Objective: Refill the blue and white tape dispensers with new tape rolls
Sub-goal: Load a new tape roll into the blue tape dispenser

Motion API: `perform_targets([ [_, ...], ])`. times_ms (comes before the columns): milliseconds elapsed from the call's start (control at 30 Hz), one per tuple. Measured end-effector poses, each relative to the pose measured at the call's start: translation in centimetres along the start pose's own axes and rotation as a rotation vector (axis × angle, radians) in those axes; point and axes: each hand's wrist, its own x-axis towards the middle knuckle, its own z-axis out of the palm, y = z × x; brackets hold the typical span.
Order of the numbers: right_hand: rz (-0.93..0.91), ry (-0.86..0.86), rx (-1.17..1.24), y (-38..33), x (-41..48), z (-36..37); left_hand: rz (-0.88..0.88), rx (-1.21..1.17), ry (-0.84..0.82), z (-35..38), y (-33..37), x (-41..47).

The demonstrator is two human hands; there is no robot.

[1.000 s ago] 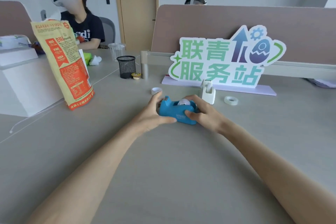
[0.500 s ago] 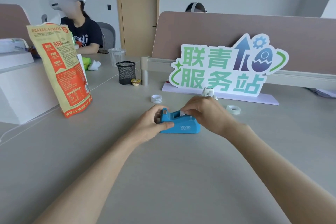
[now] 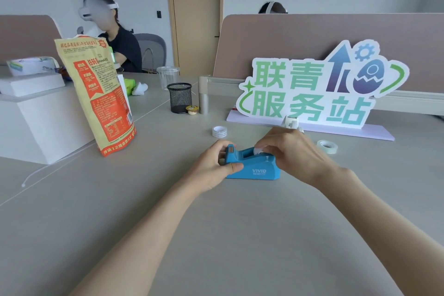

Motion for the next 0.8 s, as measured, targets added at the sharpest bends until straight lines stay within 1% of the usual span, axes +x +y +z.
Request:
perform_targets([
  [67, 0.013, 0.068, 0.028, 0.0, -0.2, 0.0, -0.001, -0.008, 0.010, 0.1, 0.1, 0.1],
  [200, 0.121, 0.359, 0.154, -0.4, -0.5, -0.2, -0.032, 0.004, 0.050, 0.6, 0.3, 1.0],
  [267, 0.201, 0.414, 0.265, -1.5, -1.3, 0.6, -0.046, 0.032, 0.067, 1.0, 0.5, 1.7],
  [333, 0.262, 0.364, 0.369, -2.8, -2.6, 2.0, -0.021, 0.133, 0.114, 1.3, 0.5, 1.9],
  [367, 0.278, 0.319, 0.402, -3.3, -3.1, 2.7, 0.021, 0.217, 0.169, 1.3, 0.6, 1.5],
  [433, 0.312, 0.257, 0.453, -3.7, -3.5, 3.7, 0.186, 0.338, 0.316, 1.1, 1.1, -0.1],
  [467, 0.349, 0.239, 0.494, -3.6, -3.4, 4.0, 0.258, 0.349, 0.372, 1.1, 1.5, -1.3],
  [500, 0.392, 0.216, 0.537, -3.5, -3.2, 4.2, 0.288, 0.335, 0.392, 1.2, 1.9, -2.5],
  [533, 0.428, 0.188, 0.567, -3.3, -3.0, 4.4, 0.269, 0.306, 0.367, 1.3, 2.4, -3.5],
  [633, 0.485, 0.107, 0.620, -3.0, -2.9, 4.7, 0.016, 0.181, 0.153, 1.6, 2.8, -4.4],
  [667, 0.492, 0.089, 0.647, -3.0, -2.9, 4.7, -0.031, 0.146, 0.112, 1.6, 2.7, -4.2],
  [733, 0.488, 0.068, 0.675, -3.2, -2.8, 4.5, -0.050, 0.125, 0.082, 1.5, 2.5, -3.9],
  [800, 0.487, 0.054, 0.675, -3.3, -2.8, 4.3, -0.051, 0.166, 0.073, 1.5, 2.6, -3.8],
])
